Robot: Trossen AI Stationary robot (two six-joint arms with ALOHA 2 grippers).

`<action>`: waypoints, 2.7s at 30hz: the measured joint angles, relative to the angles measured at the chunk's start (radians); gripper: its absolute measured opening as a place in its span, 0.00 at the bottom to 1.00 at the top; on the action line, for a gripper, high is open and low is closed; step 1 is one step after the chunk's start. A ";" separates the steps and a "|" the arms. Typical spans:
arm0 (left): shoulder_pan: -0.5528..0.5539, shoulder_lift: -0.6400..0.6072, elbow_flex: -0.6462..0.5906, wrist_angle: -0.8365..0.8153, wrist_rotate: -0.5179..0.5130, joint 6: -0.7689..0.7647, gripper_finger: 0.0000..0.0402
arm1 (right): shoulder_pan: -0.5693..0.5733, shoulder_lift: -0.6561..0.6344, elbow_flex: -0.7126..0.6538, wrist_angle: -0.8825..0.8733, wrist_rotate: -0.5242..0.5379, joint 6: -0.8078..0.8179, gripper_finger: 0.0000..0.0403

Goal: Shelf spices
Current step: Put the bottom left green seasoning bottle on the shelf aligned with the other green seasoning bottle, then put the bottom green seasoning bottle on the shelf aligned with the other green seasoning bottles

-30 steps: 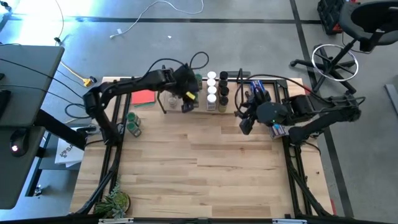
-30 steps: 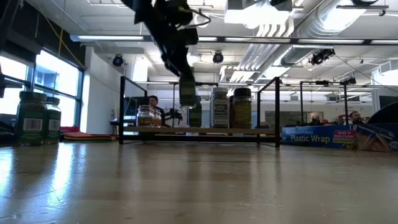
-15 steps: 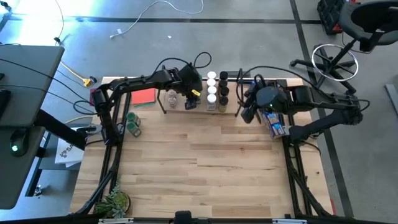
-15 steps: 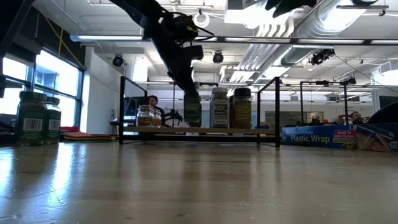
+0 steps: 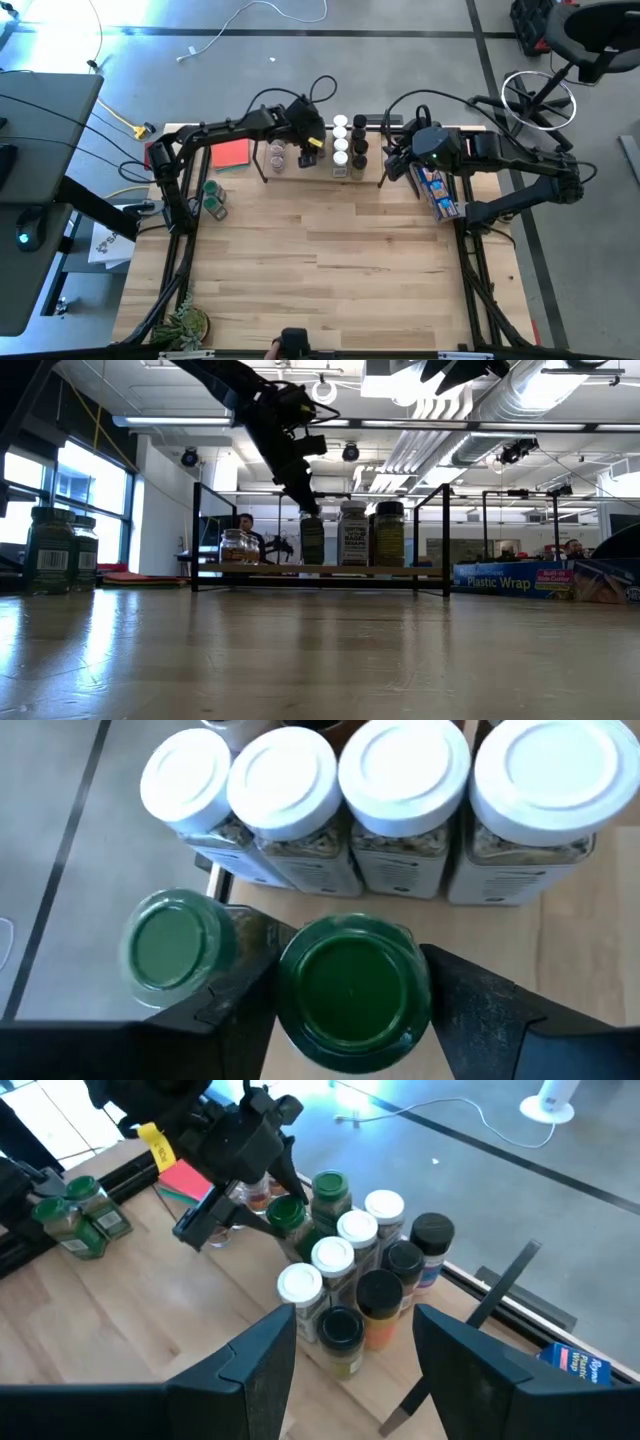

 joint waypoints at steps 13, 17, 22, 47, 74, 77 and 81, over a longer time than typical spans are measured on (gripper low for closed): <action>0.004 -0.005 0.005 0.086 0.039 0.076 0.61 | -0.006 0.000 0.000 0.000 0.000 -0.007 0.49; -0.003 -0.040 0.049 -0.020 0.011 0.058 0.60 | -0.006 0.000 0.000 -0.001 0.000 -0.008 0.49; 0.010 -0.061 0.073 -0.190 -0.031 -0.154 0.58 | -0.006 0.001 0.000 -0.008 0.001 -0.030 0.49; 0.024 0.078 0.041 -0.128 0.044 -0.329 0.56 | -0.006 0.001 0.000 -0.012 0.003 -0.079 0.49; -0.067 -0.312 0.041 -0.662 -0.043 -0.805 0.56 | -0.006 0.001 0.000 0.012 0.003 -0.176 0.49; -0.161 -0.387 0.041 -0.756 -0.071 -0.997 0.56 | -0.006 0.001 0.000 0.061 0.003 -0.240 0.49; -0.309 -0.439 0.042 -0.943 -0.074 -1.282 0.56 | -0.015 0.001 0.000 0.130 0.003 -0.346 0.49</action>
